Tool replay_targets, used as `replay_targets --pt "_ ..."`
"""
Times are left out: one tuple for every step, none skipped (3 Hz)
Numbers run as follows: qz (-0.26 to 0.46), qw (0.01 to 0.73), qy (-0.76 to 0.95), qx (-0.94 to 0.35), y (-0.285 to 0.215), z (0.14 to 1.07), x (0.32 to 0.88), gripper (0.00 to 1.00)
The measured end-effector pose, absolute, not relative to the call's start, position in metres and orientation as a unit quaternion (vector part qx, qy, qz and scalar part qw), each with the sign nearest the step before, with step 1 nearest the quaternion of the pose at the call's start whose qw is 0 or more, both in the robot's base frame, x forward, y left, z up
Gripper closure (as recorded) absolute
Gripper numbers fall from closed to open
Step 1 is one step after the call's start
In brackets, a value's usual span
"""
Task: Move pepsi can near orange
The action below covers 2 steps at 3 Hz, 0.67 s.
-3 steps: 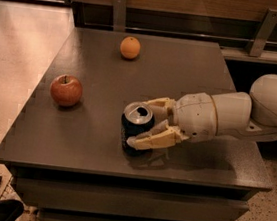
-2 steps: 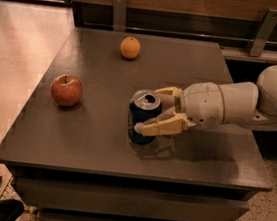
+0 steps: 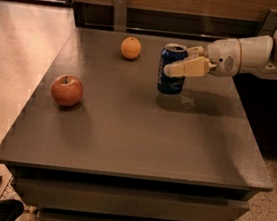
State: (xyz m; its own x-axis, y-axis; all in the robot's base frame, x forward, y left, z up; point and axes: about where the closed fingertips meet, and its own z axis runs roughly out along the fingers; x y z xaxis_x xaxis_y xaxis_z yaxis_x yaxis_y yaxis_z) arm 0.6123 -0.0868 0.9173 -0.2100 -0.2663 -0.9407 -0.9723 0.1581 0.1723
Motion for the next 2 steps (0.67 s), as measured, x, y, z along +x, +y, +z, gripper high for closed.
replay_targets --pt "0.4 0.426 0.667 -0.461 -0.106 0.918 0.674 1.0" --pt "0.317 0.493 0.667 -0.461 -0.134 0.949 0.731 1.0"
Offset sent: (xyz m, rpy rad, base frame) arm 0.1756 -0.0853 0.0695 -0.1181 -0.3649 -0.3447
